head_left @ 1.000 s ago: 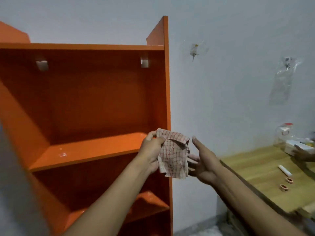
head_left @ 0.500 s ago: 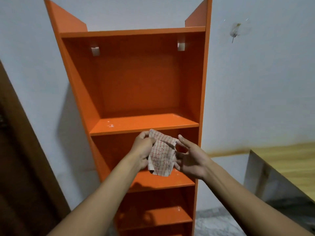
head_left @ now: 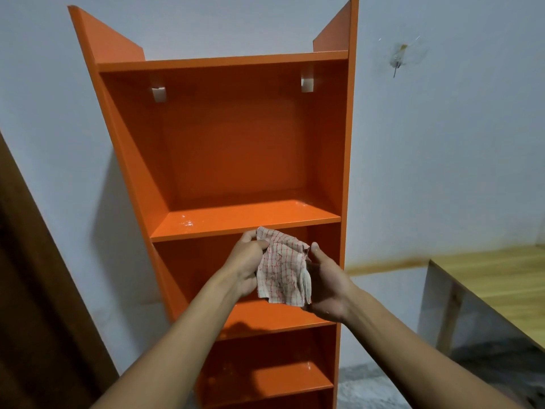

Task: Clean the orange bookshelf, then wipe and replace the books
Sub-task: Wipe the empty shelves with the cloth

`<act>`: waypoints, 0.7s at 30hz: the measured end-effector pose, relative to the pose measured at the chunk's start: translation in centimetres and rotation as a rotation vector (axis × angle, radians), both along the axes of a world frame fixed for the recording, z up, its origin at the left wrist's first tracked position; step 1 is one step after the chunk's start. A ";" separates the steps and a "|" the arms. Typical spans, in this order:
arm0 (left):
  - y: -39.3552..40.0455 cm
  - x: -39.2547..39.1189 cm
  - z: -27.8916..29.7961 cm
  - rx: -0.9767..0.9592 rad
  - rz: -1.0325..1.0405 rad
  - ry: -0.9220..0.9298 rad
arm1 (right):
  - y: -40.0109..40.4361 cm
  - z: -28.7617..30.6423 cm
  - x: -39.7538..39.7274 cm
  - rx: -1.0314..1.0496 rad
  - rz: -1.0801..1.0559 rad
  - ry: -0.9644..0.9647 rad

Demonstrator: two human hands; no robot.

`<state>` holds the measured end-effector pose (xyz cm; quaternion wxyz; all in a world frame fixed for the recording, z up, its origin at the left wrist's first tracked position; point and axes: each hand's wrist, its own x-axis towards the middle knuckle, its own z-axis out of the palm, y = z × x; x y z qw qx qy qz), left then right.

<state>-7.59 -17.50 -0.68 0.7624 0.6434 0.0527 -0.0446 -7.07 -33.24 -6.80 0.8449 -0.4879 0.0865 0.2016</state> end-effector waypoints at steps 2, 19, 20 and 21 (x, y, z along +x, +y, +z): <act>0.0 0.1 -0.4 0.057 -0.021 -0.016 | 0.1 0.5 -0.1 0.054 -0.014 -0.054; 2.0 0.7 -2.8 0.063 0.132 -0.104 | 1.7 0.9 0.9 -0.219 -0.068 -0.407; 2.1 0.8 -3.0 0.052 0.148 -0.108 | 1.8 0.8 0.8 -0.217 -0.074 -0.410; 2.3 1.0 -3.2 0.047 0.164 -0.114 | 1.9 0.6 0.7 -0.221 -0.093 -0.416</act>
